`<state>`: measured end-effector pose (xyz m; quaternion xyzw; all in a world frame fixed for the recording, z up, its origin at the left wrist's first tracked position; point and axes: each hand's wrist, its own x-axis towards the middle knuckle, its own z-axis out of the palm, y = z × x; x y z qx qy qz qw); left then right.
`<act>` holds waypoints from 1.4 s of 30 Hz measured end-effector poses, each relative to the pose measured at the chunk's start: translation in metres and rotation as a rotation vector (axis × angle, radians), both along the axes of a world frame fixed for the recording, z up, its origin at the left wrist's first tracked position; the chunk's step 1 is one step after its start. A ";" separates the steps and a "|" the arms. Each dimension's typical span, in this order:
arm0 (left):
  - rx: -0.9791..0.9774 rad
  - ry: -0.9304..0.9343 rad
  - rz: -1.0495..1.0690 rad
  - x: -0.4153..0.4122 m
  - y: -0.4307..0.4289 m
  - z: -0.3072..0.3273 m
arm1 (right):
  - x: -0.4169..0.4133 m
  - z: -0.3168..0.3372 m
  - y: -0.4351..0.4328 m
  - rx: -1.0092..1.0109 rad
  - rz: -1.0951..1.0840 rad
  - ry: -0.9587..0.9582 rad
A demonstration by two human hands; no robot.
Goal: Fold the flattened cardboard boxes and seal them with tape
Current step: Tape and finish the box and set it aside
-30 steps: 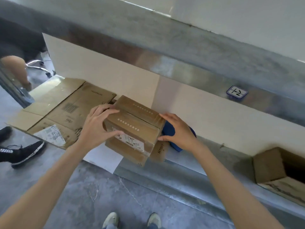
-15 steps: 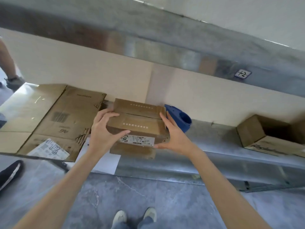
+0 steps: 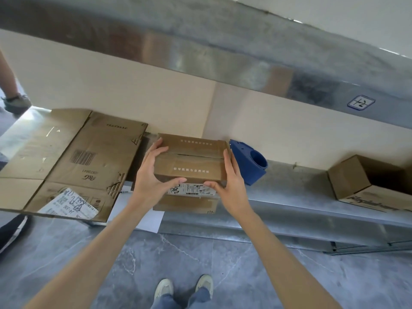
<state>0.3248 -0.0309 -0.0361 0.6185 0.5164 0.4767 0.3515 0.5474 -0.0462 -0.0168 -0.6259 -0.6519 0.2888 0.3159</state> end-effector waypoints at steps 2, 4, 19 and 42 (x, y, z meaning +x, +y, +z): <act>-0.007 -0.009 -0.002 0.002 0.000 0.001 | 0.000 0.002 0.000 -0.007 -0.006 0.009; -0.008 0.008 -0.018 -0.002 0.000 0.001 | 0.000 0.003 -0.001 -0.024 -0.005 0.017; -0.107 0.253 -0.342 -0.063 0.018 0.026 | 0.014 0.026 -0.002 -0.127 0.035 0.026; 0.035 0.023 -0.043 -0.054 -0.043 0.020 | 0.016 0.038 0.008 0.127 0.049 0.017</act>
